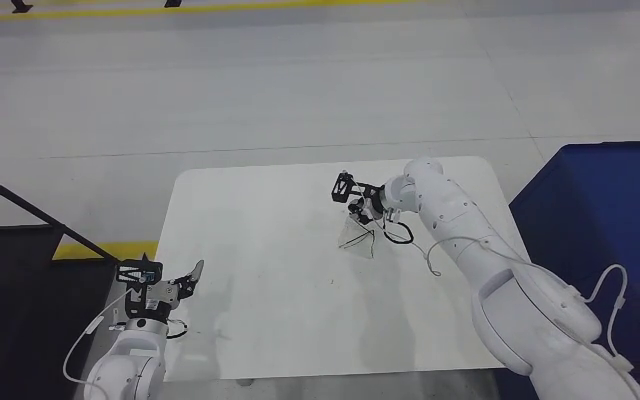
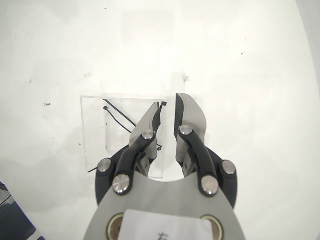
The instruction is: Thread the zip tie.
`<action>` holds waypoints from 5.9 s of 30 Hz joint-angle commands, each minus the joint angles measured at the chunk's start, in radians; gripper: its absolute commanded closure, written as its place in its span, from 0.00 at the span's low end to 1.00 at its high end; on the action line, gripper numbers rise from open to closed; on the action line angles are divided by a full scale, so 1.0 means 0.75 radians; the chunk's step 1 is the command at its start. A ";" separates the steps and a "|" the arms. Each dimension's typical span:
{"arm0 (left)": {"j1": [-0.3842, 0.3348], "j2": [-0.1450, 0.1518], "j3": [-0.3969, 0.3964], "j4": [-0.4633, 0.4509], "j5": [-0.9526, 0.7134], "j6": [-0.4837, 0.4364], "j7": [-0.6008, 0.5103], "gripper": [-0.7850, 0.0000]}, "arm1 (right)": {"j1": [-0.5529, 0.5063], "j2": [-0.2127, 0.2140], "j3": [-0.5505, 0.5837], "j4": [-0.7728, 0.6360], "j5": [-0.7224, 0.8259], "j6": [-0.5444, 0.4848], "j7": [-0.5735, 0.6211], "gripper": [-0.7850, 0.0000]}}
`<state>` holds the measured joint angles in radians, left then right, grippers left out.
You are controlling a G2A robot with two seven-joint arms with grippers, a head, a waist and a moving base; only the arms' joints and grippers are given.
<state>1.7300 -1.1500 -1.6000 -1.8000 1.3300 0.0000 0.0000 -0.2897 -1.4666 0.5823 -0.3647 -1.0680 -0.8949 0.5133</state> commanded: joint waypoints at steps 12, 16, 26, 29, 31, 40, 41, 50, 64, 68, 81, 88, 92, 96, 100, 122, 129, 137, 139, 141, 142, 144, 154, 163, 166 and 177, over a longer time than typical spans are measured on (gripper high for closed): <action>0.000 0.000 0.000 0.000 0.000 0.000 0.000 0.00 | 0.008 -0.003 0.003 0.034 -0.023 -0.018 -0.055 1.00; 0.000 0.000 0.000 0.000 0.000 0.000 0.000 0.00 | 0.008 0.003 0.009 0.037 -0.026 -0.029 -0.071 1.00; 0.000 0.000 0.000 0.000 0.000 0.000 0.000 0.00 | 0.010 0.043 0.047 0.040 0.011 -0.157 -0.128 1.00; 0.000 0.000 0.000 0.000 0.000 0.000 0.000 0.00 | -0.005 0.054 0.045 0.011 0.050 -0.157 -0.103 1.00; 0.000 0.000 0.000 0.000 0.000 0.000 0.000 0.00 | -0.018 0.062 0.039 -0.014 0.100 -0.157 -0.066 1.00; 0.000 0.000 0.000 0.000 0.000 0.000 0.000 0.00 | -0.019 0.100 -0.008 -0.104 0.302 -0.157 0.154 0.96; 0.000 0.000 0.000 0.000 0.000 0.000 0.000 0.00 | -0.020 0.105 -0.014 -0.116 0.312 -0.157 0.163 0.94; 0.000 0.000 0.000 0.000 0.000 0.000 0.000 0.00 | -0.021 0.152 -0.076 -0.223 0.273 -0.157 0.103 0.77; 0.000 0.000 0.000 0.000 0.000 0.000 0.000 0.00 | -0.015 0.181 -0.217 -0.325 0.545 -0.157 0.393 0.81; 0.000 0.000 0.000 0.000 0.000 0.000 0.000 0.00 | 0.010 0.199 -0.265 -0.365 0.590 -0.157 0.393 0.80; 0.000 0.000 0.000 0.000 0.000 0.000 0.000 0.00 | 0.009 0.310 -0.420 -0.624 0.751 -0.020 0.529 0.83; 0.000 0.000 0.000 0.000 0.000 0.000 0.000 0.00 | 0.066 0.322 -0.546 -0.679 0.919 0.151 0.701 0.78; 0.000 0.000 0.000 0.000 0.000 0.000 0.000 0.00 | 0.069 0.313 -0.550 -0.697 0.883 0.186 0.736 0.76; 0.000 0.000 0.000 0.000 0.000 0.000 0.000 0.00 | 0.063 0.299 -0.550 -0.686 0.823 0.169 0.709 0.76; 0.000 0.000 0.000 0.000 0.000 0.000 0.000 0.00 | 0.055 0.279 -0.550 -0.662 0.745 0.172 0.651 0.78; 0.000 0.000 0.000 0.000 0.000 0.000 0.000 0.00 | 0.047 0.102 -0.544 -0.322 0.636 0.069 0.471 0.84; 0.000 0.000 0.000 0.000 0.000 0.000 0.000 0.00 | 0.052 0.096 -0.549 -0.341 0.422 0.041 0.240 0.79; 0.000 0.000 0.000 0.000 0.000 0.000 0.000 0.00 | 0.001 0.089 -0.548 -0.352 0.224 0.220 0.154 0.82; 0.000 0.000 0.000 0.000 0.000 0.000 0.000 0.00 | -0.009 0.082 -0.546 -0.346 0.208 0.233 0.149 0.82; 0.000 0.000 0.000 0.000 0.000 0.000 0.000 0.00 | -0.010 0.076 -0.537 -0.325 0.218 0.214 0.156 0.82; 0.000 0.000 0.000 0.000 0.000 0.000 0.000 0.00 | -0.012 0.072 -0.530 -0.310 0.231 0.201 0.160 0.82; 0.000 0.000 0.000 0.000 0.000 0.000 0.000 0.00 | -0.008 0.064 -0.519 -0.283 0.251 0.173 0.171 0.83; 0.000 0.000 0.000 0.000 0.000 0.000 0.000 0.00 | 0.016 0.038 -0.472 -0.183 0.321 -0.045 0.150 1.00; 0.000 0.000 0.000 0.000 0.000 0.000 0.000 0.00 | 0.053 0.078 -0.442 -0.200 0.459 -0.157 0.205 1.00; 0.000 0.000 0.000 0.000 0.000 0.000 0.000 0.00 | 0.063 0.120 -0.446 -0.280 0.541 -0.157 0.261 1.00; 0.000 0.000 0.000 0.000 0.000 0.000 0.000 0.00 | 0.105 0.413 -0.541 -0.803 1.018 -0.157 0.393 1.00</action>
<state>1.7300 -1.1500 -1.6000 -1.8000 1.3300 0.0000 0.0000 -0.2207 -1.1949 0.1880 -0.9007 -0.3580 -1.0123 0.8077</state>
